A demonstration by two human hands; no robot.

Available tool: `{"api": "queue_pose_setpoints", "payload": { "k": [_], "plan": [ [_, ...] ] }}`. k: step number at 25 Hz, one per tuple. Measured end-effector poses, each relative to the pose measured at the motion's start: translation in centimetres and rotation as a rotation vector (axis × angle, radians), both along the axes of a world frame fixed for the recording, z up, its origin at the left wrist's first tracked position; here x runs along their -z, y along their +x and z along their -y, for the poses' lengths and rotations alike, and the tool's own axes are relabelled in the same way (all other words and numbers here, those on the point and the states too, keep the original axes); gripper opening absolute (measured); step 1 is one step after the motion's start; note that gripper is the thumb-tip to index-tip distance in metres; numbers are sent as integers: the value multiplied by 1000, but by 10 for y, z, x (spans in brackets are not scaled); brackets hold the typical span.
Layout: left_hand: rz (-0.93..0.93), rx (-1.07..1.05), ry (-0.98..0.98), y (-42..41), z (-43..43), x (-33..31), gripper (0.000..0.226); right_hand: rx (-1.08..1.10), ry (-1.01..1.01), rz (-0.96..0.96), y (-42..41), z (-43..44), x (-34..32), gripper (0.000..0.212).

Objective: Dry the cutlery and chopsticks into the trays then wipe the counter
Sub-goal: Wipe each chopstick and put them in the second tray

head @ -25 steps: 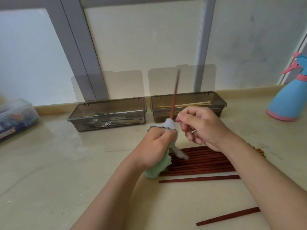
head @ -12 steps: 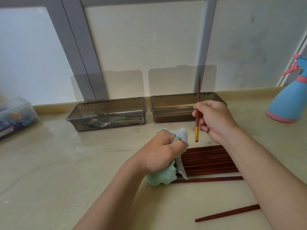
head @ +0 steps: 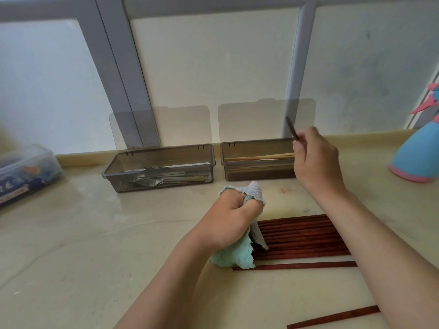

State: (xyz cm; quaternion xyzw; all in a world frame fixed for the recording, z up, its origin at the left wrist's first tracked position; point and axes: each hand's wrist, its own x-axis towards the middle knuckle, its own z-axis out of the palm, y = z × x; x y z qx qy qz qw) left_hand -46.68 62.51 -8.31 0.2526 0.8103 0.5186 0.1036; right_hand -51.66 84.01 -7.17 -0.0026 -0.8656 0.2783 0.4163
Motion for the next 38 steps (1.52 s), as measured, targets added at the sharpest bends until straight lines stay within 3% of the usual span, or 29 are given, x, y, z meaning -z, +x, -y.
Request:
{"api": "queue_pose_setpoints", "payload": {
  "k": [3, 12, 16, 20, 23, 27, 35, 38],
  "plan": [
    [-6, 18, -3, 0, 0, 0, 47, 102, 178, 120, -10, -5, 9, 11],
    [-7, -8, -12, -1, 1, 0, 50, 194, 339, 495, -2, 7, 6, 19],
    [-19, -36, 0, -3, 2, 0, 47, 182, 388, 680, 6, 11, -2, 38],
    [-49, -96, 29, -3, 3, -3, 46, 194, 404, 637, 12, 14, -9, 35],
    [-69, -214, 111, -9, 5, -2, 44, -16, 330, 625, 23, 2, -17, 15],
    [-67, -313, 191, -17, 11, 0, 42, -367, 361, 959, 43, 7, -17, 11],
    [-71, -395, 241, -19, 13, 0, 41, -419, 362, 1094, 48, 17, -13, 8],
    [-78, -423, 292, -20, 13, 1, 43, -393, 346, 1033, 51, 18, -14, 9]
  ]
}}
